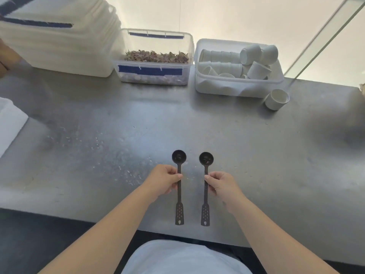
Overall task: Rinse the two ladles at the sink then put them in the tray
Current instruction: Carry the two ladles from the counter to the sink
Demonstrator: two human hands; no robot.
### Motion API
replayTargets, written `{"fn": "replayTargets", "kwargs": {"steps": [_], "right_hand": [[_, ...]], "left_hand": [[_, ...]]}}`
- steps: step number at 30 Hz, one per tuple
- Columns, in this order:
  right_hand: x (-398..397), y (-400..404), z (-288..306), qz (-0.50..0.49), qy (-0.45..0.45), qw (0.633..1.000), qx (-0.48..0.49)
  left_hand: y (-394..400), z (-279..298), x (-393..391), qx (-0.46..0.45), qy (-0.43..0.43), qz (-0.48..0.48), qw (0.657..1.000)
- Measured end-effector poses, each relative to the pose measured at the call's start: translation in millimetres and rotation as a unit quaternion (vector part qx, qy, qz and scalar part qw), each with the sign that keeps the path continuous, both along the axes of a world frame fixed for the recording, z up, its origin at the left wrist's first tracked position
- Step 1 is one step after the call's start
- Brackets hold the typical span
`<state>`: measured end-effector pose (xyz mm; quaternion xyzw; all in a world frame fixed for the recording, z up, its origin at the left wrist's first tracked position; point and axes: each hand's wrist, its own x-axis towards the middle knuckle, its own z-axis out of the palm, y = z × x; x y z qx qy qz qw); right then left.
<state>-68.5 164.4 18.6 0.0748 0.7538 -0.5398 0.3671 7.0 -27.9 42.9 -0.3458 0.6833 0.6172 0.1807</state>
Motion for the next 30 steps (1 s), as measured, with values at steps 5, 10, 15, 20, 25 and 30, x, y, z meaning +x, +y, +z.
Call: {"fn": "replayTargets", "kwargs": {"steps": [5,10,15,20,25,30], "right_hand": [[3,-7,21,0.079,-0.005,0.995,-0.058],[26,-28,36,0.175,-0.017,0.979,-0.100],[84,-58,48,0.290,-0.013,0.952,-0.098],[167,-95,70,0.416,0.010,0.907,-0.063],[261,-141,84,0.529,0.025,0.845,-0.073],[370,-195,91,0.615,0.015,0.782,-0.098]], "left_hand": [[11,31,42,-0.014,0.026,0.097,0.995],[24,44,103,-0.038,0.030,0.199,0.979],[34,52,185,-0.056,0.013,0.317,0.947],[40,64,279,-0.073,0.019,0.421,0.904],[37,72,380,-0.071,0.044,0.536,0.840],[24,78,488,-0.072,0.067,0.625,0.775]]}}
